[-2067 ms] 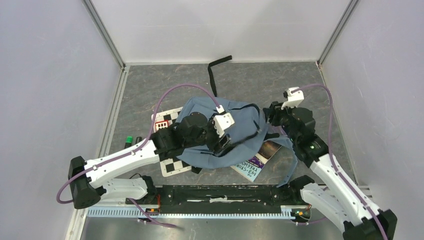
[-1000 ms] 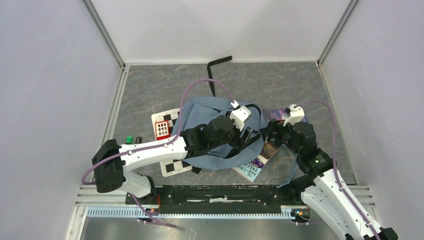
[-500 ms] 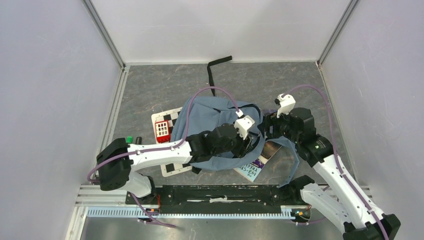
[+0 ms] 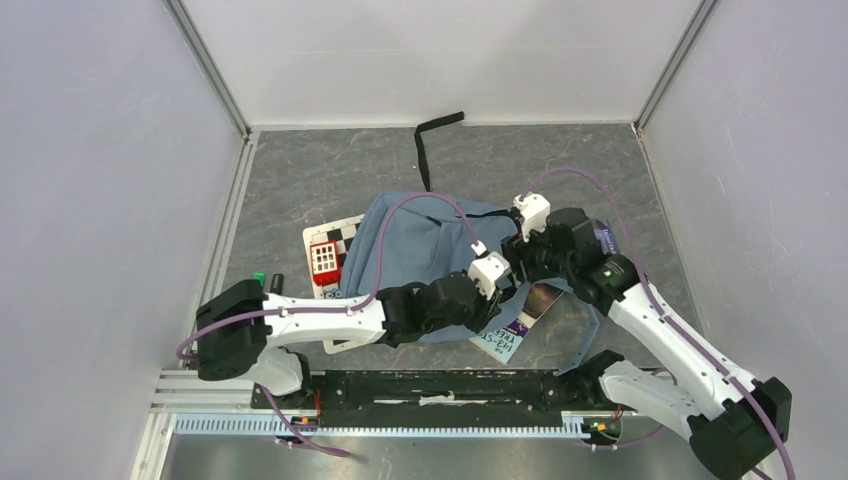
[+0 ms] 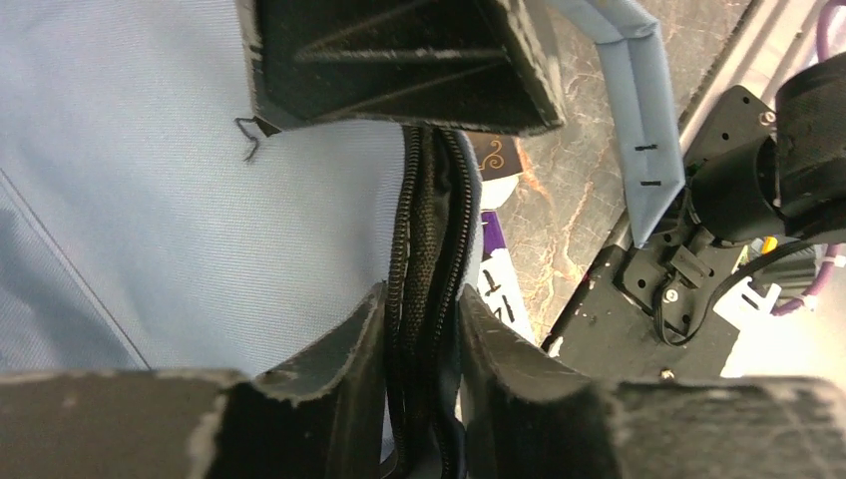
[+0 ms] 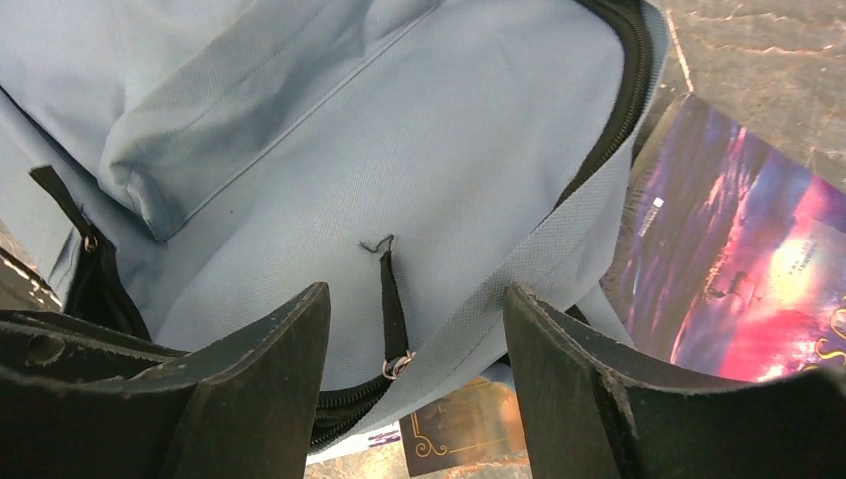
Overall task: Pack the student bag
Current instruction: Unzip the student bag at the center of the board.
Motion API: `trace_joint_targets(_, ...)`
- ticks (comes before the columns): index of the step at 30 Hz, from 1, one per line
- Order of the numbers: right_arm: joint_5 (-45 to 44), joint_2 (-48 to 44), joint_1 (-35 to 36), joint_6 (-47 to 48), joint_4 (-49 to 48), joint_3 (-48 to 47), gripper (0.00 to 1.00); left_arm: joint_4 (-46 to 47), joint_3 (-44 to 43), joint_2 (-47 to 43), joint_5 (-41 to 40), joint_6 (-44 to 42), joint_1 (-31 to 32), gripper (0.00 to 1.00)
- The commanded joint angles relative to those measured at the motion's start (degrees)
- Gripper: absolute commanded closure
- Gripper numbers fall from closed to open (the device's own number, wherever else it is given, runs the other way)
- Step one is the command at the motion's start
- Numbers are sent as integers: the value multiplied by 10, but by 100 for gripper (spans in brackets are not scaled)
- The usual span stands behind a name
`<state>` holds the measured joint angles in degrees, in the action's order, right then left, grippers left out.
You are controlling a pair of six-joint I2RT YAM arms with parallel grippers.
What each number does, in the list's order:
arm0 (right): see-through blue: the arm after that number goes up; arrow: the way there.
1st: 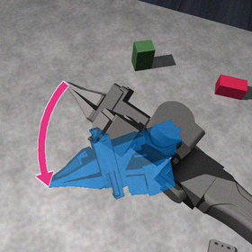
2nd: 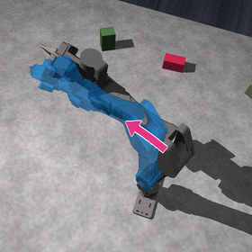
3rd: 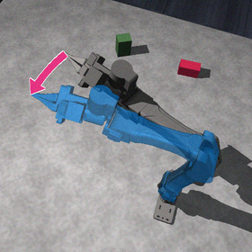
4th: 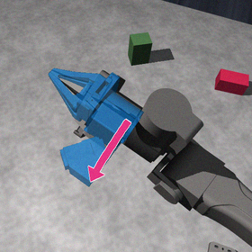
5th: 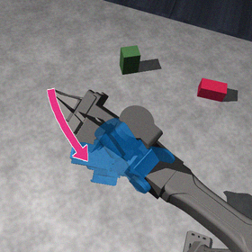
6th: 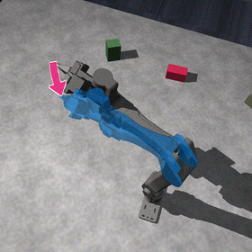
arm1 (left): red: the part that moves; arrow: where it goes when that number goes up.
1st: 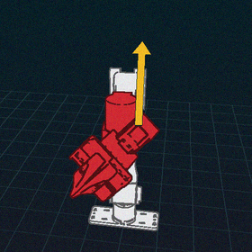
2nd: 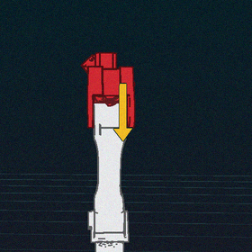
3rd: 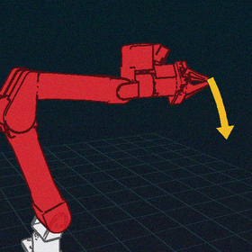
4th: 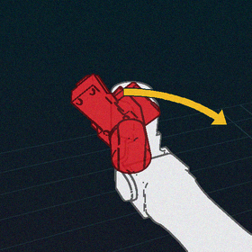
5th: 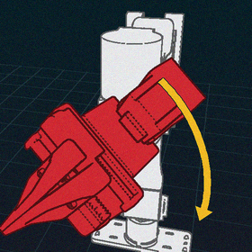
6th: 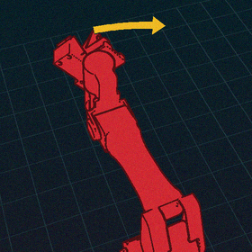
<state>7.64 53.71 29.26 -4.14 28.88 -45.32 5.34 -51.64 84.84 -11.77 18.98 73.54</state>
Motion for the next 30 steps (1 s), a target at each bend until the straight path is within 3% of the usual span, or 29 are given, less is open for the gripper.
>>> trace_joint_targets(1,-26,21,23,19,-2,-27,32,26,15,5,-25,32,10,71)
trace_joint_targets(9,-44,68,40,36,8,-60,42,26,21,8,-37,41,23,88)
trace_joint_targets(17,-43,115,42,63,66,-94,43,20,35,14,-56,26,44,89)
trace_joint_targets(30,12,90,58,26,142,10,43,-23,-5,61,-104,23,74,92)
